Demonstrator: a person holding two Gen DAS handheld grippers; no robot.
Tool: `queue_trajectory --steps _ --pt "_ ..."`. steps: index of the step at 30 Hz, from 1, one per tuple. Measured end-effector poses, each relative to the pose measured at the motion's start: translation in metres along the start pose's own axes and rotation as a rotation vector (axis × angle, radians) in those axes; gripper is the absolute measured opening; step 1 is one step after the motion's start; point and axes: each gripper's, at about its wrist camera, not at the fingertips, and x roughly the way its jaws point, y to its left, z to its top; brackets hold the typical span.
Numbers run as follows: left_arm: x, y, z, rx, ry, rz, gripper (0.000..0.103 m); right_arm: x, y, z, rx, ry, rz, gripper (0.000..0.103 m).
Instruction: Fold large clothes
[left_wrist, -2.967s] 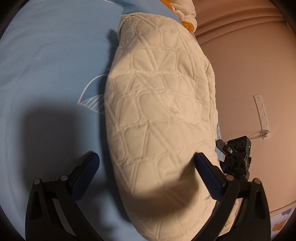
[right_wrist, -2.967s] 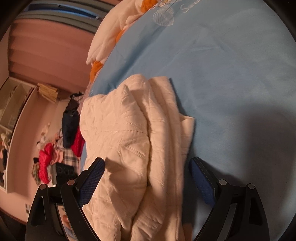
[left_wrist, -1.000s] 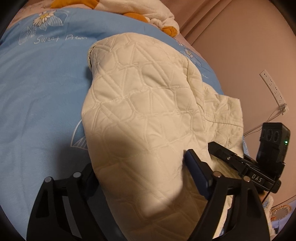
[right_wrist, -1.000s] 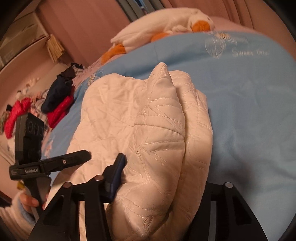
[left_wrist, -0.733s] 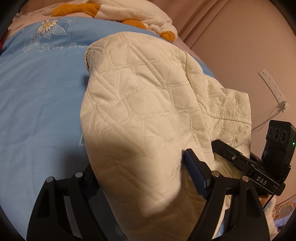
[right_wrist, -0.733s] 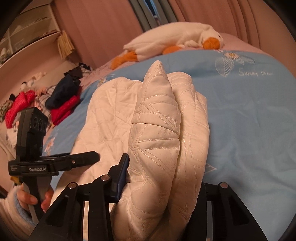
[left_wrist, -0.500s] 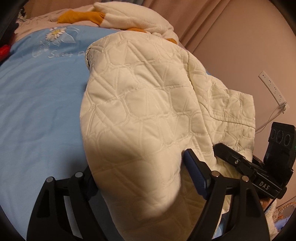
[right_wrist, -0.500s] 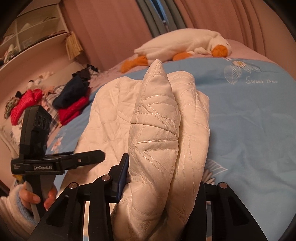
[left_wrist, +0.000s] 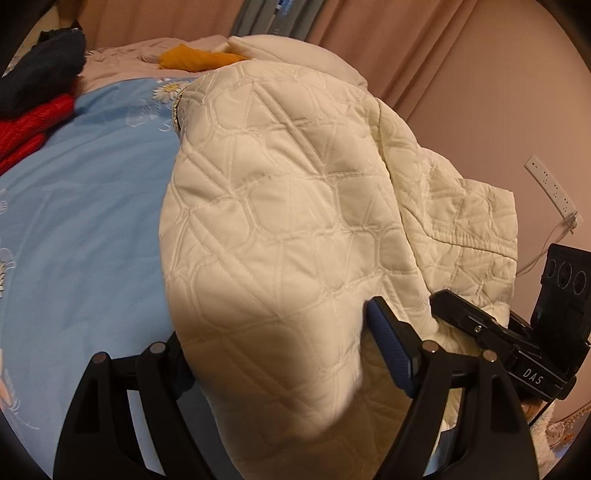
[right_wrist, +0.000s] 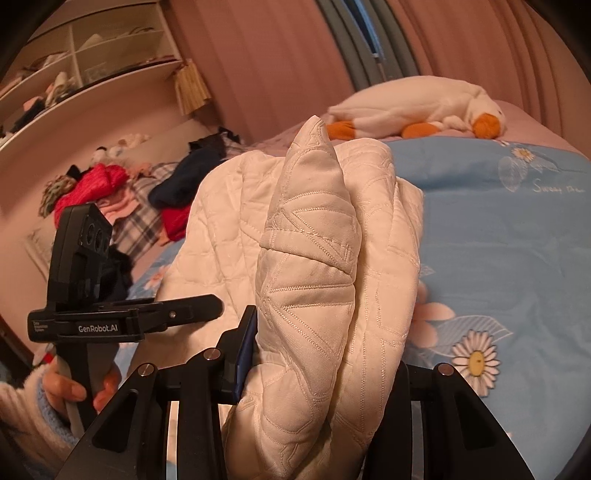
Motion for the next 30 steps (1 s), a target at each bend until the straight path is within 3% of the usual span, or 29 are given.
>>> queue_trajectory --steps 17,30 --pt "0.003 0.004 0.004 -0.052 -0.078 0.056 0.081 0.029 0.039 0.015 -0.071 -0.002 0.067 0.042" --pt "0.001 0.001 -0.002 -0.093 -0.074 0.065 0.081 0.055 0.050 0.020 -0.102 0.037 0.062 0.042"
